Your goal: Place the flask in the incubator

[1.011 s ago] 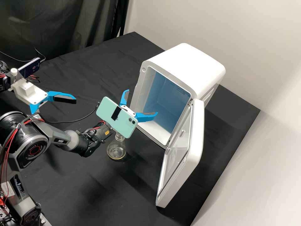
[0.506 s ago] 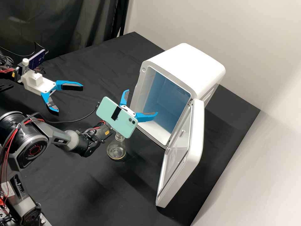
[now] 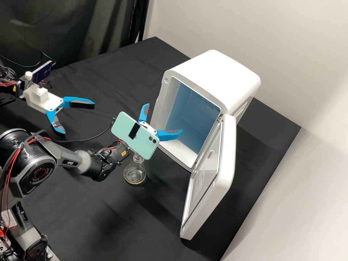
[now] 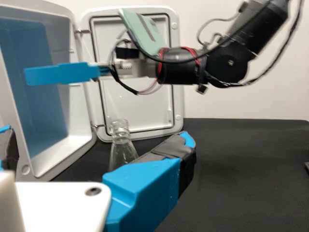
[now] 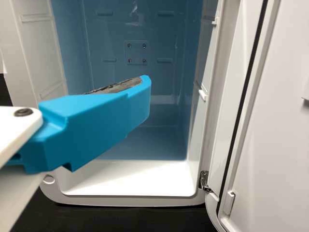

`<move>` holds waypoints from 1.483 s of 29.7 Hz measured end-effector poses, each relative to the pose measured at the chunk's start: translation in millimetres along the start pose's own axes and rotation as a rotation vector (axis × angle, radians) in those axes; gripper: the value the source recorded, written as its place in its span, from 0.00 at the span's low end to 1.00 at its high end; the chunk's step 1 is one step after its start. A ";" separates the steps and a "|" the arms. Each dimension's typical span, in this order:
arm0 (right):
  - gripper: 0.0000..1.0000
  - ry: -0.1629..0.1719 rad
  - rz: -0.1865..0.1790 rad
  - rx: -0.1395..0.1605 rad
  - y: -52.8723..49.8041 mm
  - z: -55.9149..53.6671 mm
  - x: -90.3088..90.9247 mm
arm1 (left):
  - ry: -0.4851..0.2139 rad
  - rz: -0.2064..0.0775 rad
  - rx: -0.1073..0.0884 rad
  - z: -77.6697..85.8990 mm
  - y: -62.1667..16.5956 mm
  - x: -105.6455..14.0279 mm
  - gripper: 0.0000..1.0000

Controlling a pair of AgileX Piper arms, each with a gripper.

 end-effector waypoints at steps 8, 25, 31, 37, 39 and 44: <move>1.00 0.000 0.000 0.000 0.0 0.0 0.0 | -0.099 0.001 0.002 23.9 -0.7 -9.2 1.00; 1.00 0.000 0.000 0.000 0.0 0.0 0.0 | -0.059 -0.012 0.002 9.5 -6.8 -27.7 1.00; 1.00 0.000 0.000 0.000 0.0 0.0 0.0 | -0.020 -0.062 -0.012 -3.2 -17.6 -33.9 1.00; 1.00 0.000 0.000 0.000 0.0 0.0 0.0 | -0.002 -0.099 0.000 -13.9 -23.4 -39.8 1.00; 1.00 0.000 0.000 0.000 0.0 0.0 0.0 | 0.025 -0.097 -0.004 -19.2 -23.0 -42.2 1.00; 1.00 0.000 0.000 0.000 0.0 0.0 0.0 | 0.053 -0.072 -0.013 -26.3 -17.3 -49.0 1.00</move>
